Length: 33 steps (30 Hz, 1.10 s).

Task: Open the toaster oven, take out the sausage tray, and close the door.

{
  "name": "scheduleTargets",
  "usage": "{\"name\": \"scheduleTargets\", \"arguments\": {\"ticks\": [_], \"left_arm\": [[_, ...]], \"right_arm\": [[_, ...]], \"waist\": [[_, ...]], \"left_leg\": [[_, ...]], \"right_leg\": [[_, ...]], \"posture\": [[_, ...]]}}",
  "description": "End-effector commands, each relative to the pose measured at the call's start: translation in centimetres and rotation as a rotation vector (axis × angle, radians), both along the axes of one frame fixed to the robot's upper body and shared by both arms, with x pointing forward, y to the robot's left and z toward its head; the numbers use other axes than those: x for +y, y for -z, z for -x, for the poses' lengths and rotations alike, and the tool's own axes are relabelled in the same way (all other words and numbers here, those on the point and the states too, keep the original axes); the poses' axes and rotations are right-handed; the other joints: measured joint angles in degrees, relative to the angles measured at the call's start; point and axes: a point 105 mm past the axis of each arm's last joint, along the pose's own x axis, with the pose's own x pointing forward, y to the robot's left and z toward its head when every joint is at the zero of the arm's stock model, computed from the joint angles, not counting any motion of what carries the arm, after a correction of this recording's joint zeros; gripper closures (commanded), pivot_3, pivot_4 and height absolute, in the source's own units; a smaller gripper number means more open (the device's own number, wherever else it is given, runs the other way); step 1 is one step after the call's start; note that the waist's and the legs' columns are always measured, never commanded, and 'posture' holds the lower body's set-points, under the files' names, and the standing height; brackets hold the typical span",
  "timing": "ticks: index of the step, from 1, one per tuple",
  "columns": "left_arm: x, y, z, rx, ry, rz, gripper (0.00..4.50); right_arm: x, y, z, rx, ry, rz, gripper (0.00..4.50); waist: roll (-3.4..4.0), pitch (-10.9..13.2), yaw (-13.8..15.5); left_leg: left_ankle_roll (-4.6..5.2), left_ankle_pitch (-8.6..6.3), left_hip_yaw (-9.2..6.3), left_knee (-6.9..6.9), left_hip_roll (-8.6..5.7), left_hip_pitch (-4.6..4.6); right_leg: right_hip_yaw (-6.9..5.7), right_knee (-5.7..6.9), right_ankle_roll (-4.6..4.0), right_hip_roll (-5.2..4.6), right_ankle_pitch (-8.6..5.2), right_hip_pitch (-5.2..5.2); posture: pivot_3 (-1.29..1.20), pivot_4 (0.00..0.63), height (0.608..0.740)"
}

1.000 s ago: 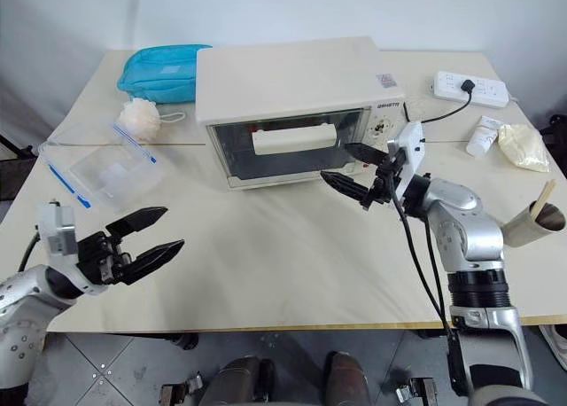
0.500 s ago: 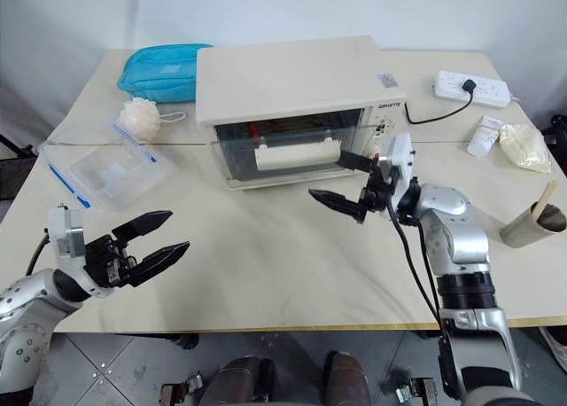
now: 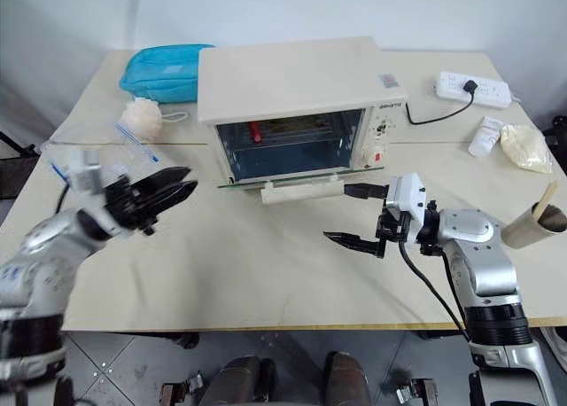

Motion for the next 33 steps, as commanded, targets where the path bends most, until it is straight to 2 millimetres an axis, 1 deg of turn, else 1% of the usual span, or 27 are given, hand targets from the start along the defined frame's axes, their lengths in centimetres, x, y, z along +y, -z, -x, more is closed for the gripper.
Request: {"name": "scheduleTargets", "arguments": {"ticks": [1,2,3,6,10,12,15,18,20,21,23,24,28,30,32,33], "left_arm": [[-0.7,0.3,-1.5,-0.039,-0.028,-0.046,4.12],[-1.2,0.5,-2.0,-0.044,-0.036,-0.053,4.43],[-1.7,0.8,-2.3,-0.048,-0.031,-0.057,4.47],[-3.1,1.6,-2.3,-0.030,0.019,-0.062,4.47],[-3.8,2.6,-2.1,-0.010,0.051,-0.072,4.47],[-4.0,3.1,-2.0,-0.003,0.059,-0.084,4.47],[-4.3,4.2,-1.6,0.003,0.078,-0.130,4.47],[-4.5,5.6,-1.0,0.026,0.094,-0.171,4.47],[-4.4,6.6,-0.7,0.039,0.080,-0.189,4.47],[-4.3,7.0,-0.7,0.044,0.073,-0.194,4.47],[-4.3,7.8,-0.5,0.046,0.063,-0.217,4.47],[-4.3,8.0,-0.4,0.045,0.062,-0.219,4.47],[-4.4,8.2,-0.3,0.034,0.044,-0.215,4.47],[-4.3,8.7,0.1,0.034,0.034,-0.229,4.47],[-4.1,8.7,0.4,0.031,0.022,-0.218,4.47],[-4.0,8.7,0.6,0.029,0.018,-0.209,4.47]], "right_arm": [[0.3,-0.9,0.6,-0.066,-0.030,-0.006,0.00],[0.3,-0.8,0.6,-0.068,-0.025,0.000,0.00],[0.2,-0.8,0.6,-0.067,-0.018,0.002,0.00],[-0.1,-0.7,0.8,-0.062,0.009,-0.009,0.00],[-1.1,-0.2,1.3,-0.046,0.093,-0.035,0.00],[-1.7,0.5,1.7,-0.024,0.142,-0.048,0.00],[-3.0,1.9,2.6,0.013,0.236,-0.059,0.00],[-5.3,3.6,3.9,0.063,0.392,-0.073,0.00],[-7.0,4.2,4.8,0.064,0.481,-0.048,0.00],[-7.7,4.2,5.0,0.057,0.510,-0.036,0.00],[-8.7,3.3,5.2,0.029,0.557,-0.037,0.00],[-8.9,2.9,5.2,0.015,0.567,-0.043,0.00],[-8.6,2.3,5.1,-0.031,0.545,0.009,0.00],[-6.8,0.9,3.4,-0.130,0.525,0.026,0.00],[-4.9,-0.3,1.5,-0.223,0.518,0.045,0.00],[-4.5,-0.6,0.9,-0.248,0.528,0.054,0.00]], "waist": [[0.00,0.00,-0.27],[0.00,0.00,-0.37],[0.00,0.00,-0.33],[-0.02,0.01,-0.14],[-0.04,0.02,0.02],[-0.04,0.02,0.36],[-0.04,0.02,0.96],[-0.04,0.02,1.47],[-0.04,0.02,1.42],[-0.04,0.02,1.40],[-0.04,0.02,1.29],[-0.04,0.02,1.18],[-0.04,0.02,1.18],[-0.04,0.02,0.97],[-0.02,0.02,0.42],[-0.02,0.02,0.34]], "left_leg": [[0.00,0.00,0.00,-0.04,0.00,0.00],[-0.01,-0.01,0.03,-0.08,0.01,0.00],[-0.01,-0.01,0.06,-0.12,0.02,0.00],[-0.01,-0.01,0.02,-0.11,0.05,0.00],[0.00,0.00,0.00,0.08,0.02,-0.04],[0.00,-0.01,-0.02,0.23,0.02,-0.07],[0.01,-0.01,-0.04,0.38,0.02,-0.08],[0.01,-0.02,-0.04,0.41,0.02,-0.08],[0.02,-0.02,-0.05,0.41,0.01,-0.08],[0.03,-0.02,-0.02,0.42,0.00,-0.09],[0.04,-0.03,0.00,0.49,0.01,-0.08],[0.04,-0.03,0.01,0.53,0.02,-0.08],[0.04,-0.03,0.04,0.54,0.09,0.02],[0.03,-0.03,0.04,0.54,0.08,0.02],[0.03,-0.04,0.13,0.55,0.07,0.02],[0.03,-0.03,0.12,0.55,0.07,0.02]], "right_leg": [[-0.06,-0.01,0.00,0.00,0.00,-0.02],[-0.12,-0.02,0.00,-0.01,0.00,-0.04],[-0.20,-0.04,0.00,-0.01,0.00,-0.06],[-0.39,0.01,0.00,-0.03,0.00,-0.06],[-0.38,0.11,0.00,-0.09,0.00,-0.03],[-0.38,0.15,0.00,-0.10,0.00,0.00],[-0.36,0.19,0.00,-0.10,0.00,0.05],[-0.33,0.20,0.00,-0.10,0.00,0.05],[-0.31,0.21,0.00,-0.10,0.00,0.06],[-0.28,0.20,0.01,-0.10,0.01,0.06],[-0.26,0.21,0.01,-0.10,0.01,0.07],[-0.24,0.23,0.01,-0.10,0.01,0.07],[-0.14,0.33,0.00,-0.06,0.00,0.08],[-0.14,0.32,0.00,-0.06,0.00,0.07],[-0.06,0.32,0.00,-0.08,0.00,0.04],[-0.06,0.33,0.00,-0.08,0.00,0.04]], "posture": [[0.00,0.150,0.740],[0.00,0.150,0.740],[0.00,0.150,0.740],[0.00,0.150,0.740],[0.00,0.150,0.740],[0.00,0.150,0.740],[0.00,0.150,0.740],[0.00,0.150,0.740],[0.00,0.150,0.740],[0.00,0.150,0.740],[0.00,0.150,0.740],[0.00,0.150,0.740],[0.00,0.150,0.740],[0.00,0.150,0.740],[0.00,0.150,0.740],[0.00,0.150,0.740]]}}
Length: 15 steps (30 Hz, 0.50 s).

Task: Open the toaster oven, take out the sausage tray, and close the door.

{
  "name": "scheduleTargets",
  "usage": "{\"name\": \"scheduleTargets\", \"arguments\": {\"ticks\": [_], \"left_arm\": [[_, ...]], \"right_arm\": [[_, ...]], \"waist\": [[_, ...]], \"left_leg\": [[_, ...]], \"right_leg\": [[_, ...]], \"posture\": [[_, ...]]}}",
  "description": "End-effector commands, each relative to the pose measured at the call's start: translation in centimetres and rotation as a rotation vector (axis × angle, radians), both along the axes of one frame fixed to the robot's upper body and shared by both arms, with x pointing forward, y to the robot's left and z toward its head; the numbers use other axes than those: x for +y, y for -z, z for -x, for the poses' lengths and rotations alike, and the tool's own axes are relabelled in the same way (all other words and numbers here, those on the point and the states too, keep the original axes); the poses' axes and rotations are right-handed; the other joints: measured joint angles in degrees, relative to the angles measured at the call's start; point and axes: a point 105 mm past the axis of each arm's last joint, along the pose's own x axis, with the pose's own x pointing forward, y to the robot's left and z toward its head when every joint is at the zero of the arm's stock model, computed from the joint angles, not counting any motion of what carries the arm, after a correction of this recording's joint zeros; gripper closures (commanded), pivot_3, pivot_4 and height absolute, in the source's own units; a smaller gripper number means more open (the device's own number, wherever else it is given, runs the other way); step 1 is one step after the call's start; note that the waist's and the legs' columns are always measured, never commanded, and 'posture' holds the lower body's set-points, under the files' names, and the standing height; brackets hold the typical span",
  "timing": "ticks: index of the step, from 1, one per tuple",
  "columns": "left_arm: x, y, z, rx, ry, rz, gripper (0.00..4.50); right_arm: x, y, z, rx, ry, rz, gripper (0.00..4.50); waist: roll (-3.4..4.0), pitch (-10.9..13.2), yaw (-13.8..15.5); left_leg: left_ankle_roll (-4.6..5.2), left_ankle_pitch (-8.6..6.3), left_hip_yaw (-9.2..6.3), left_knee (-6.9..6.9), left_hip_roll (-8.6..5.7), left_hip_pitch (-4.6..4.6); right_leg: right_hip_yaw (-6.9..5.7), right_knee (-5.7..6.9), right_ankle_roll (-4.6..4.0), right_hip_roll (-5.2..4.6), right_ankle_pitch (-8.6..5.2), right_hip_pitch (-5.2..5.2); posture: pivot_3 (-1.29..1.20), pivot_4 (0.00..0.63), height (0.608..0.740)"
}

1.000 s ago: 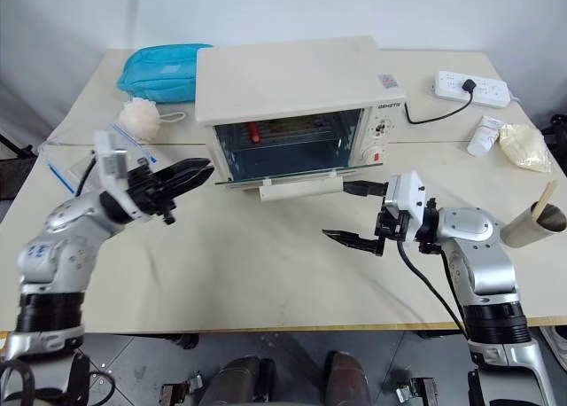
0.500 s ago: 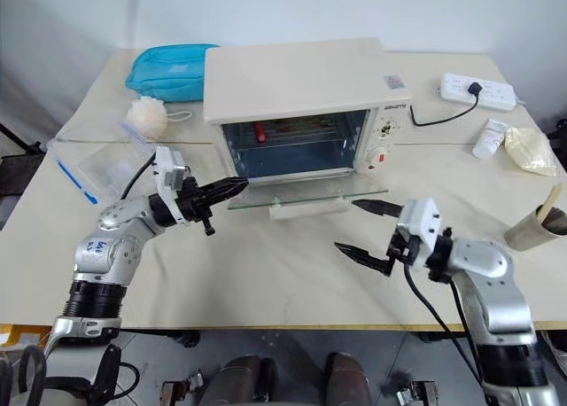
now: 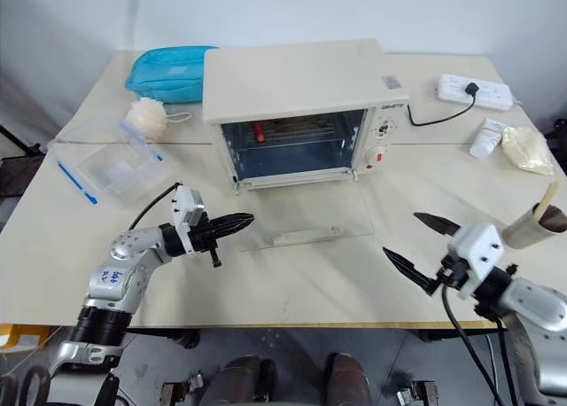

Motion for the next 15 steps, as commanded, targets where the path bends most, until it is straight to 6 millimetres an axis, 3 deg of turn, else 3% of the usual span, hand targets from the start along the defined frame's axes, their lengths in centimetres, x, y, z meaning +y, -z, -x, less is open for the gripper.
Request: {"name": "scheduleTargets", "arguments": {"ticks": [1,4,6,8,11,15], "left_arm": [[0.0,-1.4,1.1,-0.102,0.012,0.033,4.47],[0.8,-2.9,2.2,-0.194,-0.005,0.091,3.60],[1.7,-3.3,2.7,-0.178,-0.043,0.139,3.01],[2.6,-3.3,3.4,-0.150,-0.074,0.173,2.35],[3.9,-3.8,4.0,-0.155,-0.143,0.214,1.39],[6.4,-3.8,5.5,-0.149,-0.276,0.240,0.15]], "right_arm": [[2.4,-1.5,-2.4,-0.100,0.046,0.094,0.00],[6.3,-2.5,-4.2,-0.167,-0.035,0.128,0.00],[7.6,-3.5,-6.2,-0.277,0.009,0.161,0.00],[9.2,-3.2,-7.5,-0.363,-0.009,0.290,0.00],[10.6,-3.6,-9.2,-0.413,0.018,0.287,0.00],[14.6,-3.7,-13.4,-0.560,0.096,0.504,0.00]], "waist": [[0.00,0.00,-0.10],[-0.01,0.00,-0.53],[-0.02,0.00,-0.65],[-0.01,0.01,-0.66],[-0.02,0.00,-0.75],[0.00,0.01,-2.33]], "left_leg": [[0.00,0.00,-0.03,0.00,0.03,0.00],[-0.07,-0.03,-0.13,-0.02,0.08,-0.04],[-0.07,-0.03,-0.21,-0.02,0.04,-0.13],[-0.07,-0.03,-0.23,0.02,0.00,-0.16],[-0.05,-0.04,-0.25,0.03,-0.02,-0.17],[-0.05,-0.04,-0.22,0.07,0.02,-0.18]], "right_leg": [[-0.01,0.03,-0.01,0.01,0.00,-0.03],[-0.12,0.04,-0.04,0.04,-0.02,-0.06],[-0.18,0.02,-0.04,0.02,-0.02,-0.09],[-0.21,0.01,-0.04,-0.02,-0.02,-0.09],[-0.20,0.01,-0.03,-0.04,-0.02,-0.07],[-0.19,0.05,-0.04,-0.02,-0.02,-0.10]], "posture": [[0.00,0.150,0.740],[0.00,0.150,0.740],[0.00,0.150,0.740],[0.00,0.150,0.740],[0.00,0.150,0.740],[0.00,0.150,0.740]]}}
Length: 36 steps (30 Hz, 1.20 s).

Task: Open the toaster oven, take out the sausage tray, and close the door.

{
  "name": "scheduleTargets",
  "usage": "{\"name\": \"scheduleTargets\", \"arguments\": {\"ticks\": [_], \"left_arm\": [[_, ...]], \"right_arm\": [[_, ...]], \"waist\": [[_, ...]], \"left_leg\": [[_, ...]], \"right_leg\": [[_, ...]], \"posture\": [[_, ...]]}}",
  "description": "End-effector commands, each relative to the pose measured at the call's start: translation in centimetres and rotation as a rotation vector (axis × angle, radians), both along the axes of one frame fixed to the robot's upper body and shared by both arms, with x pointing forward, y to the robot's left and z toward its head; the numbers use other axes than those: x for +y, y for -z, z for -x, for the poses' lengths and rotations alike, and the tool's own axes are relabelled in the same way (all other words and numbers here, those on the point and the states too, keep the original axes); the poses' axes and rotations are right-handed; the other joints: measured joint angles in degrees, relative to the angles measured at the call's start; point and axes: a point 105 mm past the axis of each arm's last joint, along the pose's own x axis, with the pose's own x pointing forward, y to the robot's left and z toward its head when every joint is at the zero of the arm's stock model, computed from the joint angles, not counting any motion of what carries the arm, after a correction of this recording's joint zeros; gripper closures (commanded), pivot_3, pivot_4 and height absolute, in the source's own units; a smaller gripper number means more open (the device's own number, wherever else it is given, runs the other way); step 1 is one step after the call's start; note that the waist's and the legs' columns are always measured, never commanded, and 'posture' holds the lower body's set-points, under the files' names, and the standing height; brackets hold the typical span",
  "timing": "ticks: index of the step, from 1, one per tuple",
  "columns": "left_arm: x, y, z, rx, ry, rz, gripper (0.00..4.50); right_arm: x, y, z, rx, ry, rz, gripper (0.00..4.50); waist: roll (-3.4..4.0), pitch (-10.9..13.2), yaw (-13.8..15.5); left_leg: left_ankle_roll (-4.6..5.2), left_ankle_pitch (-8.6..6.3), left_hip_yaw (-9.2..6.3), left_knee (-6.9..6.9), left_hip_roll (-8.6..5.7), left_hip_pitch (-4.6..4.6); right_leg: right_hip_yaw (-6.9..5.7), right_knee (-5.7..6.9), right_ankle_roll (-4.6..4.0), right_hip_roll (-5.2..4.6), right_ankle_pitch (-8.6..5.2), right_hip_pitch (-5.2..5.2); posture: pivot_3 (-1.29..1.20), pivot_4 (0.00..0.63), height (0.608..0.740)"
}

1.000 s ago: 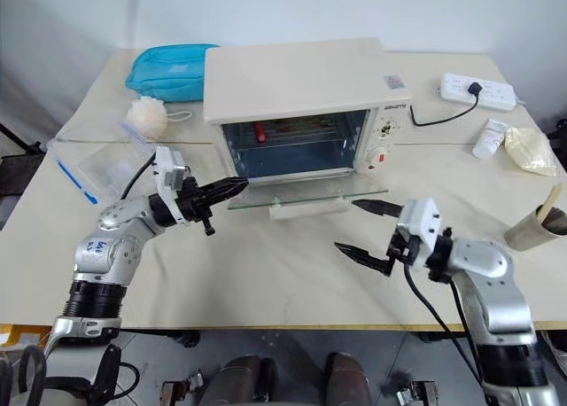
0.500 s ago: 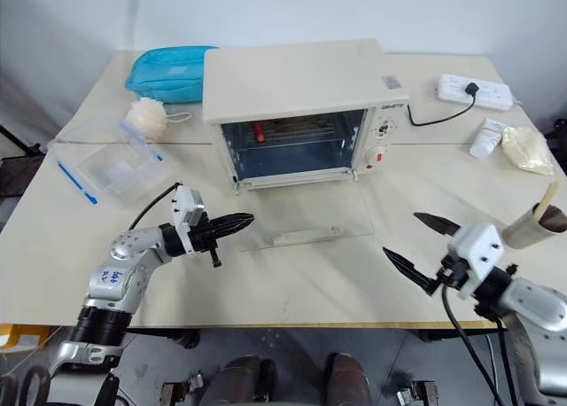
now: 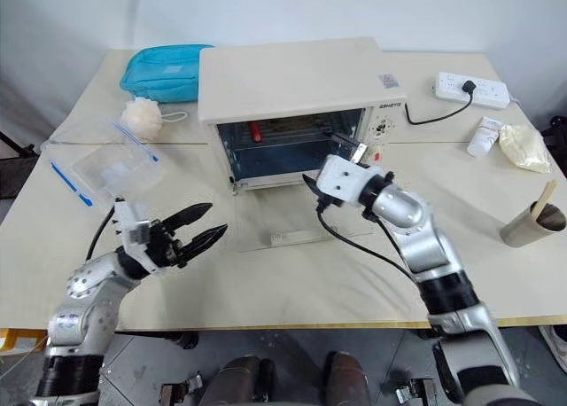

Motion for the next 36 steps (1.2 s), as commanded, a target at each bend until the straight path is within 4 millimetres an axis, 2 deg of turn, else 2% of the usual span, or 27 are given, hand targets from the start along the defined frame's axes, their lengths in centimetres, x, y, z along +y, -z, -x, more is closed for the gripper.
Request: {"name": "scheduleTargets", "arguments": {"ticks": [1,7,9,11,16,21,26,32,36], "left_arm": [[0.7,-1.4,1.1,-0.047,-0.041,0.013,0.03],[-0.5,-1.5,0.7,-0.045,-0.023,0.029,0.03],[-0.8,-1.6,0.4,-0.048,-0.014,0.026,0.00],[-1.0,-1.7,0.1,-0.048,-0.005,0.026,0.00],[-1.6,-2.0,-0.9,-0.035,0.030,0.023,0.00],[-2.3,-3.7,-2.8,-0.018,0.089,0.091,0.00],[-3.2,-5.7,-4.4,-0.048,0.148,0.108,0.00],[-3.5,-7.3,-6.0,-0.096,0.173,0.113,0.00],[-3.3,-7.8,-6.7,-0.112,0.175,0.108,0.00]], "right_arm": [[1.9,-0.8,-2.1,-0.135,0.057,0.098,0.00],[3.8,-0.2,-4.4,-0.156,0.122,0.168,0.00],[4.4,-0.5,-4.7,-0.165,0.126,0.161,0.38],[4.9,-0.8,-4.8,-0.181,0.121,0.156,0.92],[5.2,-1.0,-4.8,-0.208,0.113,0.172,2.70],[5.4,-0.8,-4.6,-0.227,0.099,0.192,4.41],[5.6,-1.3,-4.1,-0.259,0.074,0.200,4.46],[6.1,-2.2,-2.8,-0.290,0.028,0.184,4.46],[6.3,-1.9,-2.1,-0.266,-0.005,0.196,4.46]], "waist": [[0.00,0.00,-0.48],[0.00,0.00,-0.30],[0.00,0.00,-0.46],[0.01,0.00,-0.68],[0.01,0.00,-0.82],[0.01,0.00,-0.75],[-0.06,-0.03,-0.82],[-0.06,-0.03,-0.94],[-0.06,-0.03,-1.08]], "left_leg": [[-0.01,0.00,-0.02,0.00,0.04,0.01],[-0.02,0.01,-0.26,-0.05,-0.05,-0.04],[-0.02,0.01,-0.28,-0.05,-0.05,-0.06],[-0.03,0.01,-0.28,-0.07,-0.03,-0.07],[-0.03,0.01,-0.28,-0.09,-0.01,-0.07],[-0.03,0.01,-0.28,-0.08,-0.02,-0.08],[-0.03,0.01,-0.33,-0.07,-0.01,-0.11],[-0.04,0.01,-0.44,-0.20,-0.02,-0.13],[-0.04,0.01,-0.44,-0.21,-0.03,-0.16]], "right_leg": [[-0.01,0.01,-0.01,0.02,-0.01,0.00],[-0.01,0.12,-0.04,0.02,-0.02,0.01],[-0.02,0.11,-0.04,0.02,-0.02,0.00],[-0.03,0.11,-0.04,0.05,-0.02,-0.02],[-0.03,0.12,-0.04,0.07,-0.02,-0.03],[-0.04,0.12,-0.04,0.08,-0.02,-0.04],[-0.07,0.15,-0.04,0.09,-0.02,-0.05],[-0.19,0.13,-0.03,0.10,-0.02,-0.07],[-0.23,0.11,-0.03,0.10,-0.02,-0.08]], "posture": [[0.00,0.150,0.740],[0.00,0.150,0.740],[0.00,0.150,0.740],[0.00,0.150,0.740],[0.00,0.150,0.740],[0.00,0.150,0.740],[0.00,0.150,0.740],[0.00,0.150,0.740],[0.00,0.150,0.740]]}}
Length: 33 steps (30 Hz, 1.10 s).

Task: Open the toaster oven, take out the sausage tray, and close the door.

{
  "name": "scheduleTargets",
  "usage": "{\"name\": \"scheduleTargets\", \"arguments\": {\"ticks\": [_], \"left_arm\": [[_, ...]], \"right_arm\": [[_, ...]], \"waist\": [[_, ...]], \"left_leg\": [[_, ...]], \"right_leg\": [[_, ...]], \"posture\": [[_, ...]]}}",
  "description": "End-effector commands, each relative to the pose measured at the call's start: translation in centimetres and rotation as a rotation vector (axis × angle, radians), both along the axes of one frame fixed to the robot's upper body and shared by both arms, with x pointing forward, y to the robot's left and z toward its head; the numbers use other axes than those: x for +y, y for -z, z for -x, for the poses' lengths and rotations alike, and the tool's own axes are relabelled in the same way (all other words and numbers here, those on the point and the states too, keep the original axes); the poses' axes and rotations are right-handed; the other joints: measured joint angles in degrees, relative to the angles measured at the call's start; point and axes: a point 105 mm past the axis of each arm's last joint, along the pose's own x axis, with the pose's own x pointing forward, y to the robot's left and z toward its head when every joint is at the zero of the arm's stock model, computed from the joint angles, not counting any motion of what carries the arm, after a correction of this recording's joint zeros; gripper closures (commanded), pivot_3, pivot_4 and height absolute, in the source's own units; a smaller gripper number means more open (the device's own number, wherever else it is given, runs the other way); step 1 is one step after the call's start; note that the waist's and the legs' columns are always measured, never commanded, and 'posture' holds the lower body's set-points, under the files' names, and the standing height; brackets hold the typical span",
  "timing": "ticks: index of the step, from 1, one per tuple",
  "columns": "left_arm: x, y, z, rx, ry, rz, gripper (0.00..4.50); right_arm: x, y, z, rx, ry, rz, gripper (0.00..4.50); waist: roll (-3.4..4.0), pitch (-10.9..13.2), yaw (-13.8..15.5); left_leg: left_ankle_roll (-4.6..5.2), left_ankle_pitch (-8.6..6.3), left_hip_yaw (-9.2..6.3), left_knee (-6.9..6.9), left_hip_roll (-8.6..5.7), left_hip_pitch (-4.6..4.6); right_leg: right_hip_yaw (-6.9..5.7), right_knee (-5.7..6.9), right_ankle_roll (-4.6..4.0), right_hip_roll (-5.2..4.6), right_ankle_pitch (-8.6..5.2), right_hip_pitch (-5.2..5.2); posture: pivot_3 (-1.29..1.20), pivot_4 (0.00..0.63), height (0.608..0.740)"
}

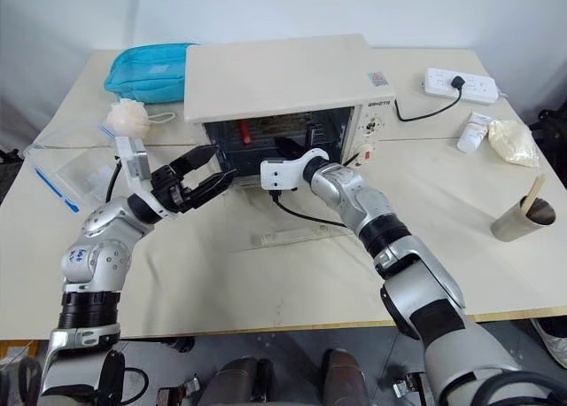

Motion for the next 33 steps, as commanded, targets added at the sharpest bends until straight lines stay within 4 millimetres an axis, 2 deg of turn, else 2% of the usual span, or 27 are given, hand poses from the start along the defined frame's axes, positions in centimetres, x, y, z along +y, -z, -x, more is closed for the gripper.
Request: {"name": "scheduleTargets", "arguments": {"ticks": [1,7,13,19,22,27,29,32,33], "left_arm": [[0.3,-1.4,-0.6,-0.056,-0.019,0.007,0.00],[0.3,-1.5,-0.9,-0.062,-0.020,0.013,0.00],[1.0,-1.1,-1.2,-0.030,-0.037,0.029,0.00],[2.1,-1.0,-1.0,0.006,-0.070,0.077,0.00],[2.3,-0.2,-0.3,0.056,-0.069,0.087,0.00],[3.2,1.1,0.6,0.233,-0.093,0.118,0.00],[3.4,2.4,1.0,0.432,-0.093,0.117,0.00],[2.8,1.6,2.7,0.486,0.015,0.174,0.00],[2.5,1.9,3.0,0.541,0.041,0.191,0.00]], "right_arm": [[1.7,-3.1,1.8,-0.046,-0.103,-0.095,4.46],[1.5,-2.6,4.0,-0.010,-0.168,-0.076,4.46],[-1.6,-0.4,7.5,0.038,-0.156,-0.066,4.46],[-2.9,0.4,10.5,0.033,-0.158,-0.055,4.46],[-3.6,1.4,12.2,0.053,-0.176,-0.023,4.46],[-4.4,1.6,13.1,0.057,-0.173,0.001,4.46],[-4.5,1.5,13.2,0.054,-0.175,0.008,4.46],[-4.3,1.5,13.3,0.057,-0.195,0.022,4.46],[-4.2,1.6,13.3,0.057,-0.207,0.031,4.46]], "waist": [[0.00,0.00,-0.15],[0.00,0.00,-0.48],[-0.01,0.00,0.26],[-0.03,0.01,0.90],[-0.03,0.01,0.95],[-0.05,0.03,0.94],[-0.08,0.04,0.94],[-0.08,0.04,0.98],[-0.08,0.05,1.05]], "left_leg": [[0.00,0.00,0.00,0.00,0.00,0.00],[-0.02,0.01,-0.02,0.00,0.02,0.00],[-0.02,0.01,0.00,0.03,0.00,-0.01],[-0.01,0.02,0.08,0.27,0.01,-0.07],[-0.01,0.02,0.08,0.29,0.01,-0.08],[-0.01,0.01,0.06,0.26,0.03,-0.09],[-0.01,0.02,0.05,0.28,0.03,-0.09],[-0.01,0.01,0.01,0.28,0.03,-0.09],[-0.01,0.01,-0.01,0.28,0.02,-0.09]], "right_leg": [[0.00,0.00,0.00,0.00,0.00,0.00],[-0.02,0.00,0.00,0.00,0.00,0.00],[0.00,-0.02,0.01,-0.01,0.00,0.00],[0.06,-0.06,0.01,-0.01,0.00,0.03],[0.07,-0.07,0.01,-0.01,0.00,0.03],[0.08,-0.09,0.01,-0.01,0.00,0.03],[0.09,-0.10,0.01,-0.01,0.00,0.03],[0.21,-0.09,0.01,-0.03,0.00,0.04],[0.22,-0.09,0.01,-0.03,0.00,0.05]], "posture": [[0.00,0.150,0.740],[0.00,0.150,0.740],[0.00,0.150,0.740],[0.00,0.150,0.740],[0.00,0.150,0.740],[0.00,0.150,0.740],[0.00,0.150,0.740],[0.00,0.150,0.740],[0.00,0.150,0.740]]}}
